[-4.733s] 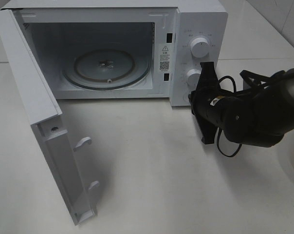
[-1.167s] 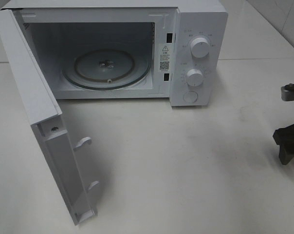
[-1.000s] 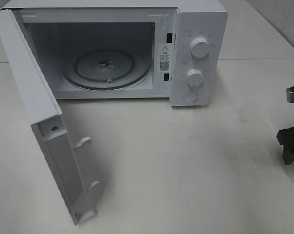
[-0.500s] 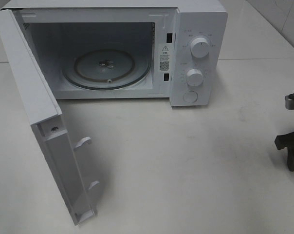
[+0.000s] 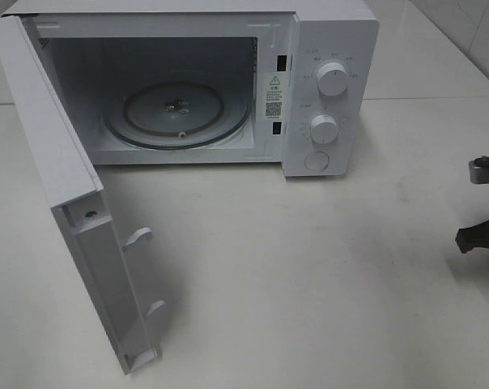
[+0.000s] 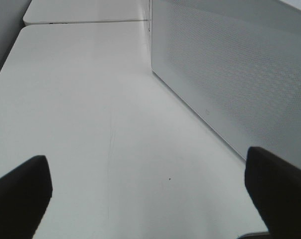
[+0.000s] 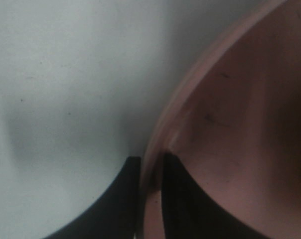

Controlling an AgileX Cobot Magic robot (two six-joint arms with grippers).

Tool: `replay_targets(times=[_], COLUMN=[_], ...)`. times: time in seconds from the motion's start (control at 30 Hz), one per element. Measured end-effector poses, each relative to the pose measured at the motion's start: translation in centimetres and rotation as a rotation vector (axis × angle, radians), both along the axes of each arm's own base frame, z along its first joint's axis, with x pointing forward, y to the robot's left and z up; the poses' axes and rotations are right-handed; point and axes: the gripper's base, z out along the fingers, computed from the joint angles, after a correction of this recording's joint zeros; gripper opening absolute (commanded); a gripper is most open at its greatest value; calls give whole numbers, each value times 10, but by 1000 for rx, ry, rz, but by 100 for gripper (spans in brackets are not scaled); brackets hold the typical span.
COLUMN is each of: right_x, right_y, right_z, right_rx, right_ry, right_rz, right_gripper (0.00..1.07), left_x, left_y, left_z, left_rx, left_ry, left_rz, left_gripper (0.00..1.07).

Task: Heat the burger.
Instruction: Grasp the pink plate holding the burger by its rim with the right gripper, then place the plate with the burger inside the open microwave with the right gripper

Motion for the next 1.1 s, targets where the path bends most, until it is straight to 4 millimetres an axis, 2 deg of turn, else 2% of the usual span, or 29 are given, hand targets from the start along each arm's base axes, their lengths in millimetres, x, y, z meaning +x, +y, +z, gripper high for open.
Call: replay_targets(times=[0.37,0.63,0.93,1.1], right_x=[-1,-2,-3,-11], right_y=[13,29,40,44], right_z=[1,6,12,13], right_rx=[-93,-251,-293,-319], right_ry=[23,24,-10,-6], right_rz=[29,67,107,124], right_gripper=[0,0,0,0], left_x=[0,0,0,0], left_y=[0,0,0,0], left_z=[0,0,0,0], left_rx=[0,0,0,0], left_ry=[0,0,0,0], left_rz=[0,0,0,0], left_gripper=[100,100,100,100])
